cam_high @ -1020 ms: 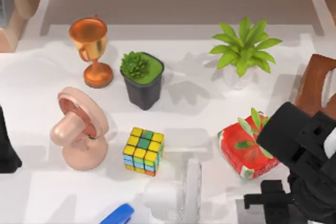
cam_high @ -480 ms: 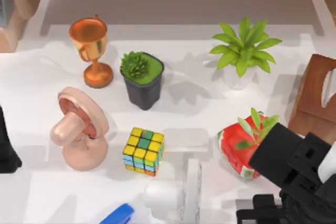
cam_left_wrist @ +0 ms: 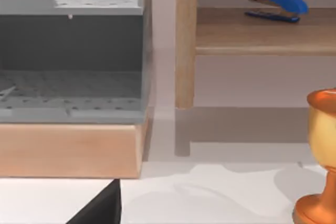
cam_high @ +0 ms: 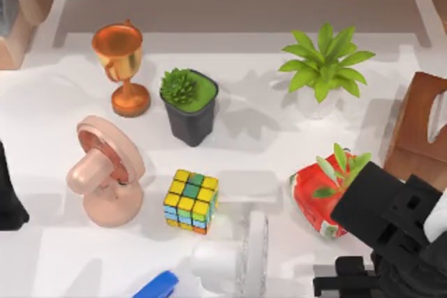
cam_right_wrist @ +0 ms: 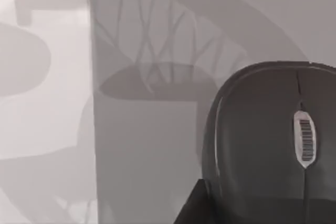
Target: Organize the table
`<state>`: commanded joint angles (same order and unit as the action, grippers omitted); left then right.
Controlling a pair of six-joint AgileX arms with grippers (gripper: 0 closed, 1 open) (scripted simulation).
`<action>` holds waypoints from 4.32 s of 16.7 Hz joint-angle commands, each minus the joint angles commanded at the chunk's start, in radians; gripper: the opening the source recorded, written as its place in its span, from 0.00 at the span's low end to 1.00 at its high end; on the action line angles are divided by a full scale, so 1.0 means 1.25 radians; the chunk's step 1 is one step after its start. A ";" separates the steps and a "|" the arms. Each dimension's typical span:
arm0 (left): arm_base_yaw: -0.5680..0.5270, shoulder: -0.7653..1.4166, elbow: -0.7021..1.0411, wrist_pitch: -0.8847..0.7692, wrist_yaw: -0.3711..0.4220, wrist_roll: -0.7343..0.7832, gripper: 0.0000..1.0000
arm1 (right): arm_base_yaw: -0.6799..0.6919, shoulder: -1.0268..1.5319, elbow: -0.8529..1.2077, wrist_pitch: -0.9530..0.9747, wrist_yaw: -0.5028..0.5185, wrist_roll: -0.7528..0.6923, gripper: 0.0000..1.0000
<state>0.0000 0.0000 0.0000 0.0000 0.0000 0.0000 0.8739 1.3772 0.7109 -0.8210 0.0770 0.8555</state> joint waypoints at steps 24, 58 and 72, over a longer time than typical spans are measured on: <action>0.000 0.000 0.000 0.000 0.000 0.000 1.00 | -0.001 0.017 -0.018 0.040 0.001 -0.002 0.00; 0.000 0.000 0.000 0.000 0.000 0.000 1.00 | -0.122 -0.061 0.030 0.161 0.011 -0.106 1.00; 0.000 0.000 0.000 0.000 0.000 0.000 1.00 | -0.920 0.065 -0.132 1.367 0.215 -1.229 1.00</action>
<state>0.0000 0.0000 0.0000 0.0000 0.0000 0.0000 -0.2766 1.4587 0.5455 0.8876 0.3460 -0.6804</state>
